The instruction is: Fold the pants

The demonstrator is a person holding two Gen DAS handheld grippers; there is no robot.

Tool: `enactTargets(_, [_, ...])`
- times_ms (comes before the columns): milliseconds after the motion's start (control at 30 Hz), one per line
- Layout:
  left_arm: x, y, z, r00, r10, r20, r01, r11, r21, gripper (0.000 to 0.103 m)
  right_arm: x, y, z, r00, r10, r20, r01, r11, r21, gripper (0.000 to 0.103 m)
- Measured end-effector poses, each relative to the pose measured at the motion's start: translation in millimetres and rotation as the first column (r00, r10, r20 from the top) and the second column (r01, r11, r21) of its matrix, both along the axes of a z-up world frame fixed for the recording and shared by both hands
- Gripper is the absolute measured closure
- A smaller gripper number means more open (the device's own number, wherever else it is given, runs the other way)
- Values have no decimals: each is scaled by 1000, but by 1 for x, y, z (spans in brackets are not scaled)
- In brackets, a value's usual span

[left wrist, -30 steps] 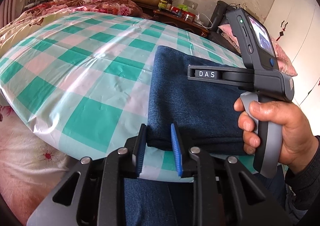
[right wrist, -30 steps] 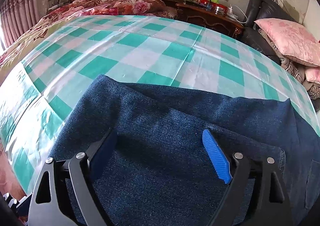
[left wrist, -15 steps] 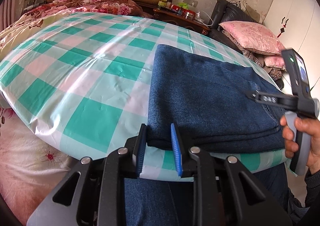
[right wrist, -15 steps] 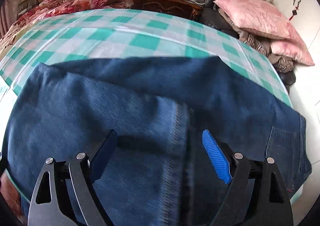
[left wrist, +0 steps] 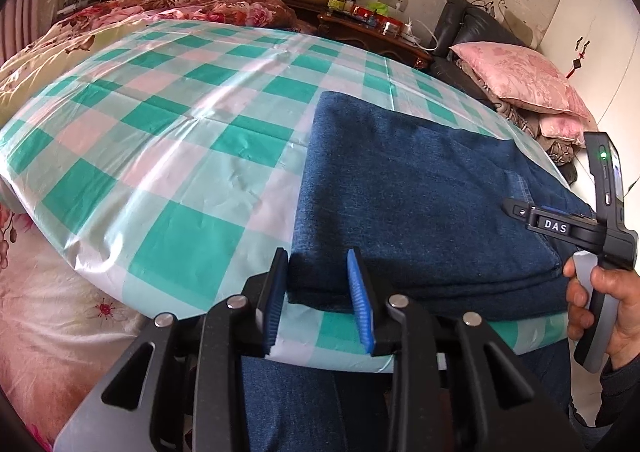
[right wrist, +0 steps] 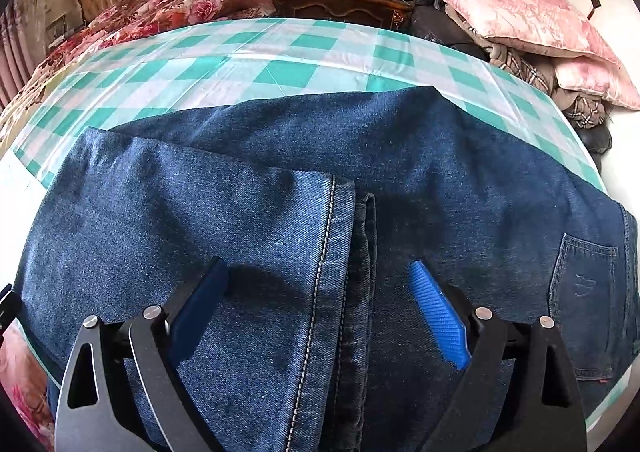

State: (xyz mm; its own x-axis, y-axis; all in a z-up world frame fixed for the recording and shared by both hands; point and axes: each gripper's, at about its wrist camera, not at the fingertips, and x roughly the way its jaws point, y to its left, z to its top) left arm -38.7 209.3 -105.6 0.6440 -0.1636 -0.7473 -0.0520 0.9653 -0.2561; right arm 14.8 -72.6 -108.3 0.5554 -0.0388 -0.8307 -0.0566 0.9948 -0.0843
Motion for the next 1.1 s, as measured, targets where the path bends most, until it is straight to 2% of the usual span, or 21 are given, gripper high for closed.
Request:
enactTargets(67, [1, 2, -2, 1000, 12, -10, -12, 1000, -25, 72, 0, 0, 0, 1000, 1, 2, -1, 1000, 0, 15])
enactTargets(133, [3, 2, -3, 1000, 9, -14, -10, 1000, -20, 71, 0, -1, -1, 1000, 3, 4, -3, 1000, 7, 15])
enactTargets(167, [3, 2, -3, 1000, 11, -17, -12, 1000, -17, 67, -1, -2, -1, 1000, 3, 4, -3, 1000, 12, 15])
enactTargets(300, [3, 5, -4, 1000, 16, -23, -17, 999, -38, 67, 0, -4, -2, 1000, 0, 3, 0, 1000, 26, 14])
enactTargets(367, [3, 3, -3, 1000, 6, -26, -7, 999, -33, 73, 0, -4, -2, 1000, 0, 3, 0, 1000, 28, 14])
enactTargets(500, [2, 2, -3, 1000, 5, -27, -7, 999, -42, 75, 0, -4, -2, 1000, 0, 3, 0, 1000, 30, 14])
enactTargets(567, [2, 2, -1, 1000, 5, -21, -6, 999, -35, 84, 0, -5, -2, 1000, -1, 3, 1, 1000, 29, 13])
enactTargets(700, [-1, 1, 8, 1000, -12, 11, 12, 999, -36, 89, 0, -3, -1, 1000, -3, 4, 3, 1000, 13, 13])
enactTargets(933, [-11, -11, 33, 994, -48, 99, 45, 999, 30, 90, -1, 3, 1, 1000, -9, 10, 10, 999, -35, 13])
enactTargets(1100, [-18, -28, 53, 982, -96, 162, 78, 990, 117, 90, -3, 8, 2, 1000, -12, 11, 13, 998, -68, 12])
